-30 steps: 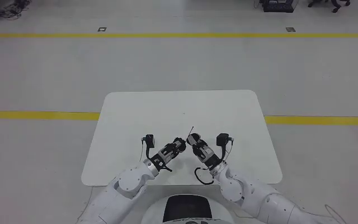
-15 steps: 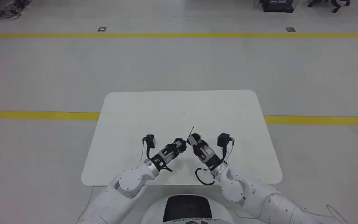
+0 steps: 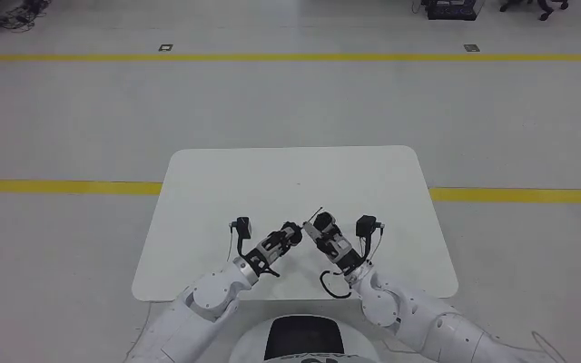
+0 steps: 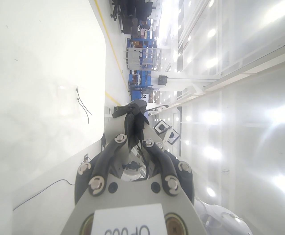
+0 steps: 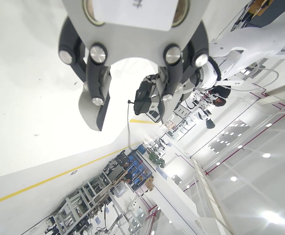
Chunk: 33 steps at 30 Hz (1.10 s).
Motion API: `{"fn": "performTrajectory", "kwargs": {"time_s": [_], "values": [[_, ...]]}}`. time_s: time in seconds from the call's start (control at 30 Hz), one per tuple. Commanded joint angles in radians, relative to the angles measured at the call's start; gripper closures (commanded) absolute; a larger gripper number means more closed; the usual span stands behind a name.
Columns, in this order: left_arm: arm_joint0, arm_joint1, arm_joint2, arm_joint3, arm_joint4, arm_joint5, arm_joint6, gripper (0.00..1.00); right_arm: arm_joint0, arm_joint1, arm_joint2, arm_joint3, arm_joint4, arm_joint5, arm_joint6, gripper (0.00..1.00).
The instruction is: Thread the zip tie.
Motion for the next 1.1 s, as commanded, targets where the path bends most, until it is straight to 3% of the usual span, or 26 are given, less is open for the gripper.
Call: {"fn": "performTrajectory", "kwargs": {"time_s": [0.0, 0.23, 0.3, 0.53, 0.6, 1.07], "values": [[-0.001, 0.0, -0.002, -0.001, -0.002, -0.001, 0.001, 1.0, -0.005, 0.006, 0.008, 0.006, -0.004, 0.0, -0.009, 0.0], [-0.005, -0.003, -0.001, 0.001, -0.047, -0.007, -0.028, 1.0, -0.019, 0.045, 0.03, -0.001, -0.044, 0.0, -0.005, 0.0], [-0.014, -0.002, -0.002, 0.007, -0.046, -0.015, -0.054, 1.0, -0.019, 0.045, 0.03, -0.001, -0.044, 0.0, -0.005, 0.0], [-0.014, -0.002, -0.002, 0.007, -0.046, -0.015, -0.054, 1.0, -0.021, 0.044, 0.031, -0.003, -0.039, 0.0, -0.003, 0.0], [-0.014, -0.005, -0.002, 0.003, -0.084, -0.013, -0.052, 1.0, -0.026, 0.045, 0.045, -0.022, -0.002, 0.0, 0.017, 0.0], [0.008, 0.005, -0.082, 0.025, -0.28, -0.071, -0.173, 1.0, -0.083, 0.158, 0.142, -0.294, 0.274, 0.0, 0.26, 0.0]]}}
